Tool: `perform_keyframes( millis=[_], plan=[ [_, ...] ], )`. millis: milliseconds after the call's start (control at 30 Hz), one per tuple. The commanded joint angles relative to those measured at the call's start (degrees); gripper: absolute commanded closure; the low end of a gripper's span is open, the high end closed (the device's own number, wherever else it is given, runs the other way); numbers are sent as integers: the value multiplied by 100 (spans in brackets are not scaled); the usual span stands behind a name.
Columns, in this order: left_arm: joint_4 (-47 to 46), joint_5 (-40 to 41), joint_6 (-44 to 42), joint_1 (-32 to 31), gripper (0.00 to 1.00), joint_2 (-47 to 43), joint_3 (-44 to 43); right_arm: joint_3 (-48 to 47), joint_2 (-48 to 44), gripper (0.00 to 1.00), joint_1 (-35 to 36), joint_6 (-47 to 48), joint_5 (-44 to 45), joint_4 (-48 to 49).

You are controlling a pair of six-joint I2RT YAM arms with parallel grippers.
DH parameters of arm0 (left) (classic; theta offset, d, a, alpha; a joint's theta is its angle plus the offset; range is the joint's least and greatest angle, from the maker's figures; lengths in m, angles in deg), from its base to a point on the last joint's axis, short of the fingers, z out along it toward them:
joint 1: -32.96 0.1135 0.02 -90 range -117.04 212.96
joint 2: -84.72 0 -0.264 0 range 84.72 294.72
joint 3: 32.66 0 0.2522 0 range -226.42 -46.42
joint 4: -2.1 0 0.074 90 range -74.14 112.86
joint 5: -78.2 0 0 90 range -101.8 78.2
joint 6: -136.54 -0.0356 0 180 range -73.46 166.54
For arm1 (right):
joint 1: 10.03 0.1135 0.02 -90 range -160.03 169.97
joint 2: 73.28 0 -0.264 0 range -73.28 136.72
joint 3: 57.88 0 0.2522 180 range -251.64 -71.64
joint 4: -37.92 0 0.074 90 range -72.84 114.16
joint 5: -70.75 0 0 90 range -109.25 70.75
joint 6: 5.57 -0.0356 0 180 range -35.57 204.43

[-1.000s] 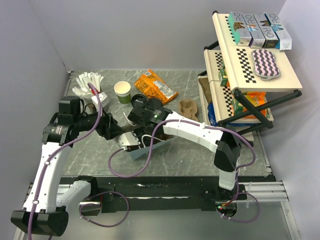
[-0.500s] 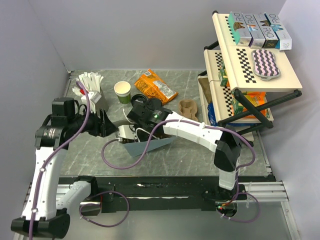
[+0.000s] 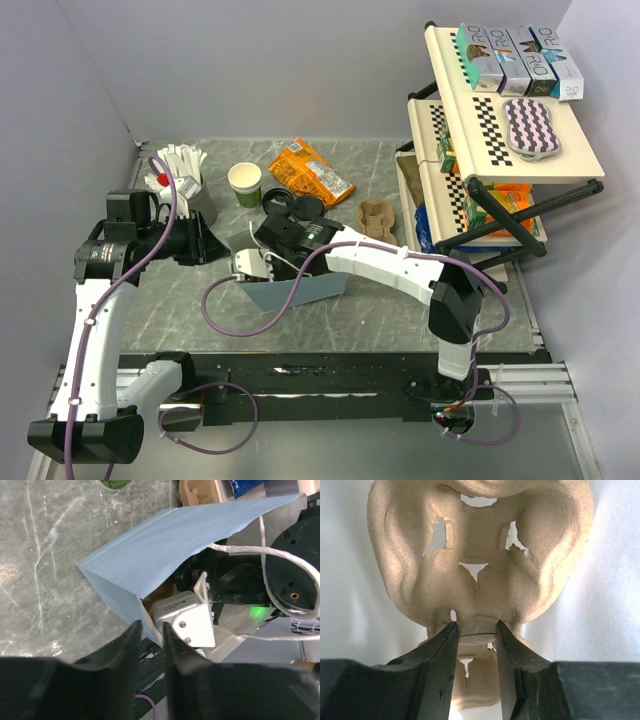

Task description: Pack the takeout coffee

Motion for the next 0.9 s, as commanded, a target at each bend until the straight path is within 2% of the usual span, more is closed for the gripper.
perform_keyframes(
  millis=[0, 167, 300, 533, 733, 867],
  plan=[
    [-157, -447, 62, 16, 77, 2, -117, -82, -110, 100, 38, -26, 456, -261],
    [-342, -949, 27, 7, 99, -69, 94, -82, -31, 100, 29, 97, 343, -551],
    [-465, -1134, 35, 7, 99, -86, 191, -170, 75, 100, 3, 89, -18, -876],
    [-877, -1669, 158, -28, 99, -95, 270, -276, 303, 100, -15, 36, -149, -1254],
    [-1018, -1828, 115, -81, 99, -121, 200, -100, 207, 100, -6, -96, -80, -1070],
    [-940, -1907, -104, -125, 99, -200, 59, 181, 119, 100, -6, -140, 262, -693]
  ],
)
